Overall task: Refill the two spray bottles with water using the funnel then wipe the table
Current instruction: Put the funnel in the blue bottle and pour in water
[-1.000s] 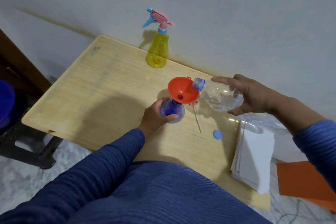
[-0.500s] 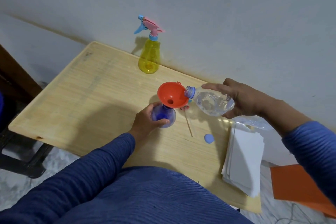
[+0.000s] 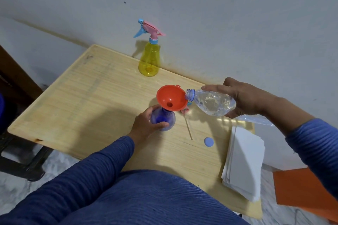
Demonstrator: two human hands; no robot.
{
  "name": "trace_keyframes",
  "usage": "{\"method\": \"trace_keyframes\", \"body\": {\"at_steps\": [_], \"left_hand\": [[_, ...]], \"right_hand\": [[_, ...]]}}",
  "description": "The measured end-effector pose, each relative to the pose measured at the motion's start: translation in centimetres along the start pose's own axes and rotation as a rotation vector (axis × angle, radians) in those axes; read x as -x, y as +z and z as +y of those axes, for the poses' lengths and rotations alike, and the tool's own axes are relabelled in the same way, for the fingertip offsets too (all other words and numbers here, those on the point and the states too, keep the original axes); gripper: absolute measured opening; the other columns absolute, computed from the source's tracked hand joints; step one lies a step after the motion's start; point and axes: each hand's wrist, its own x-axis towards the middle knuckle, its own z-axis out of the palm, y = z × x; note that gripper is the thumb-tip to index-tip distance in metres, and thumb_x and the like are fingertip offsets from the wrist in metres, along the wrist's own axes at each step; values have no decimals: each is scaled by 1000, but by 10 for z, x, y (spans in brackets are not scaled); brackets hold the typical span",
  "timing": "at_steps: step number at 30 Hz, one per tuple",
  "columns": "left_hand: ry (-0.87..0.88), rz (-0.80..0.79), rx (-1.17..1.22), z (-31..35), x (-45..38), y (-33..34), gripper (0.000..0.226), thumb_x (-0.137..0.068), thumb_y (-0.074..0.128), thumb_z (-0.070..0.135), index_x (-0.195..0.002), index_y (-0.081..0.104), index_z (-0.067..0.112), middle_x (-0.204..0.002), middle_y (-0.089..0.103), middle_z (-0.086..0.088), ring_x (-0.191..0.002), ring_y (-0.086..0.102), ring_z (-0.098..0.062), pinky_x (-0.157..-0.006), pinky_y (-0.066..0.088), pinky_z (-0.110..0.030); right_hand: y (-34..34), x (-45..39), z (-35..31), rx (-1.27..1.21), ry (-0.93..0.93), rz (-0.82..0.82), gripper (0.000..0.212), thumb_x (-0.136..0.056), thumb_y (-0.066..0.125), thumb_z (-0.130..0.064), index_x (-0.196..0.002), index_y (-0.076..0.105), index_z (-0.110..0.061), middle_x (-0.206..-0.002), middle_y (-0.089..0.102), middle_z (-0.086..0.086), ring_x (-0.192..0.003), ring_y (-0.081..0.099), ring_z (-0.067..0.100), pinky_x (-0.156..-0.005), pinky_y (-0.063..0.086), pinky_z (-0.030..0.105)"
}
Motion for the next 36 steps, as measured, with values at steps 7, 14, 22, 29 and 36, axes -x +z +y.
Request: {"method": "trace_keyframes", "body": {"at_steps": [7,14,22,29,36], "left_hand": [[-5,-4,-5,0,0,-1,88,-49,79,60,-126,50,30,-118,63,9,-108,61,-11,-89,55,-39],[3,-6,-20,2,1,-1,91,-49,77,62,-128,50,26,-118,63,8,-107,61,-11,-90,54,-38],[17,4,-53,5,2,-1,91,-48,74,65,-127,51,26,-115,64,9,-104,61,-10,-85,54,-27],[16,10,-38,8,3,0,89,-47,73,63,-126,51,27,-115,63,9,-103,60,-9,-82,51,-22],[11,22,-65,6,2,-1,90,-47,73,65,-126,51,28,-117,63,7,-105,60,-11,-86,54,-29]], "right_hand": [[0,-4,-1,27,7,-17,114,-62,81,-17,-130,7,-69,-90,34,-5,-79,49,24,-68,48,33],[-4,-6,-4,61,17,-44,113,-63,80,-16,-129,5,-71,-91,33,-4,-76,49,25,-70,52,40],[-9,-5,-5,87,30,-63,113,-63,80,-14,-126,6,-70,-94,34,-3,-75,50,25,-70,51,40],[-10,-5,-4,144,37,-67,113,-64,82,-16,-127,3,-68,-97,34,-2,-73,50,25,-67,49,37],[-10,-4,-4,150,37,-59,113,-63,82,-17,-126,3,-69,-97,34,-3,-72,50,24,-68,50,38]]}}
